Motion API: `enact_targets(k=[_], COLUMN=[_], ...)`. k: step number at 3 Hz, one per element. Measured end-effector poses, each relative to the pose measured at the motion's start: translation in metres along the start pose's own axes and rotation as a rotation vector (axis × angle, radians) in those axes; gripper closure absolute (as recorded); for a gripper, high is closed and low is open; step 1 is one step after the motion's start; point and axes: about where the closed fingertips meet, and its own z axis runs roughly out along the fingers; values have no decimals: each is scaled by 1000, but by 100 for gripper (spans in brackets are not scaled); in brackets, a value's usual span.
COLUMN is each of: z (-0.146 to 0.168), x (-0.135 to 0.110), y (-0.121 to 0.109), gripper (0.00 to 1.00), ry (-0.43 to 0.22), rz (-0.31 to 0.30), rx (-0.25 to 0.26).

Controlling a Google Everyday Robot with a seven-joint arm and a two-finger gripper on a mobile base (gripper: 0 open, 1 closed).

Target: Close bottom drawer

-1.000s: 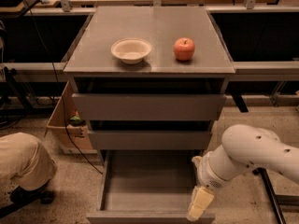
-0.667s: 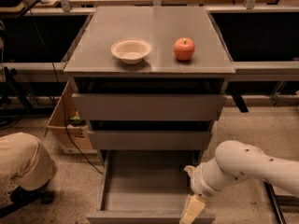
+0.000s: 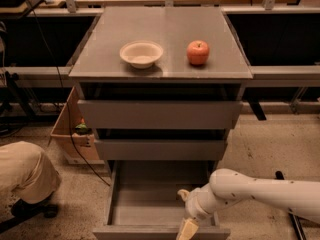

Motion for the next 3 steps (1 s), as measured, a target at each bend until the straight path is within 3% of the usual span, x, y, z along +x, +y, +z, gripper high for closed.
enact_targets(k=[1, 2, 3], z=[65, 65, 90], x=[3, 3, 17], y=[-3, -3, -23], gripper=[0, 0, 0], ry=[-58, -58, -82], rz=[3, 3, 15], rx=[-75, -75, -5])
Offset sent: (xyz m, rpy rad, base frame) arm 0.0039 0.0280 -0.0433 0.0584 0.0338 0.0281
